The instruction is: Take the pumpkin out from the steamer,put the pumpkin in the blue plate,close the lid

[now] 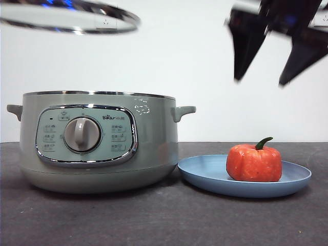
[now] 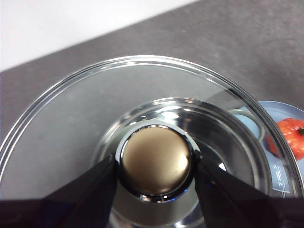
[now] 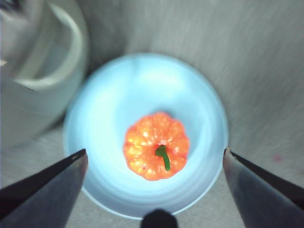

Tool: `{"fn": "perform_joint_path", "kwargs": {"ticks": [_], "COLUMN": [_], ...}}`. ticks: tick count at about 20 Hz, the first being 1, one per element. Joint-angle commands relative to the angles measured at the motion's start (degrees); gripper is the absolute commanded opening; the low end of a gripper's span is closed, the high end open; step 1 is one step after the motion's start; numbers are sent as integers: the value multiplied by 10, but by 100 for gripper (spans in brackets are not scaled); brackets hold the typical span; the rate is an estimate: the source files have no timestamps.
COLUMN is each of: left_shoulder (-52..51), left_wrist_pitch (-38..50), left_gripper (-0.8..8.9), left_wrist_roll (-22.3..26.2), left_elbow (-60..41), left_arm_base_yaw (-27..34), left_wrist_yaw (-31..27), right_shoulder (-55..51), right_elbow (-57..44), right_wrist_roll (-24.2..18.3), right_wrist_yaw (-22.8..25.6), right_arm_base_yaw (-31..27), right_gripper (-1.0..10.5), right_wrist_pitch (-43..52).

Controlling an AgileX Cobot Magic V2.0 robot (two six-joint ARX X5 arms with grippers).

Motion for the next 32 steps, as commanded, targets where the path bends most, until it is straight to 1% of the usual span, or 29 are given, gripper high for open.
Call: {"fn": "perform_joint_path", "kwargs": {"ticks": [1, 4, 9, 11, 14, 17, 18, 19, 22, 23, 24, 25, 26, 30, 32], "left_shoulder": [40, 99, 169, 183, 187, 187, 187, 187, 187, 187, 187, 187, 187, 187, 185], "left_wrist_pitch": [52, 77, 80, 73, 52, 28, 22, 20, 26, 29, 32, 36, 38, 50, 50], "left_gripper": [-9, -9, -9, -9, -9, -9, -9, -9, 2, 30, 142, 306, 422, 428, 428], "left_wrist_roll": [5, 5, 5, 5, 5, 7, 7, 7, 7, 7, 7, 6, 6, 1, -15], "left_elbow": [4, 4, 4, 4, 4, 4, 4, 4, 4, 4, 4, 4, 4, 4, 4], "left_arm_base_yaw": [0, 0, 0, 0, 0, 0, 0, 0, 0, 0, 0, 0, 0, 0, 0], "left_wrist_yaw": [30, 56, 87, 87, 80, 77, 65, 51, 50, 51, 51, 51, 51, 51, 51], "right_shoulder": [-54, -115, -178, -188, -191, -191, -191, -191, -191, -191, -191, -191, -191, -191, -193], "right_elbow": [-4, -4, -4, -4, -4, -4, -4, -4, -4, -4, -4, -4, -4, -4, -4], "right_wrist_roll": [10, 12, 23, 25, 27, 27, 27, 27, 27, 27, 27, 27, 27, 27, 27], "right_wrist_yaw": [2, 2, 4, 6, 36, 45, 45, 45, 45, 45, 45, 45, 45, 44, 44], "right_arm_base_yaw": [1, 1, 1, 1, 1, 1, 1, 1, 1, 1, 1, 1, 1, 1, 1], "right_gripper": [473, 473, 473, 473, 473, 473, 473, 473, 473, 473, 473, 473, 473, 473, 472], "right_wrist_pitch": [-10, -24, -52, -61, -78, -86, -86, -86, -87, -87, -88, -89, -89, -90, -90]}}
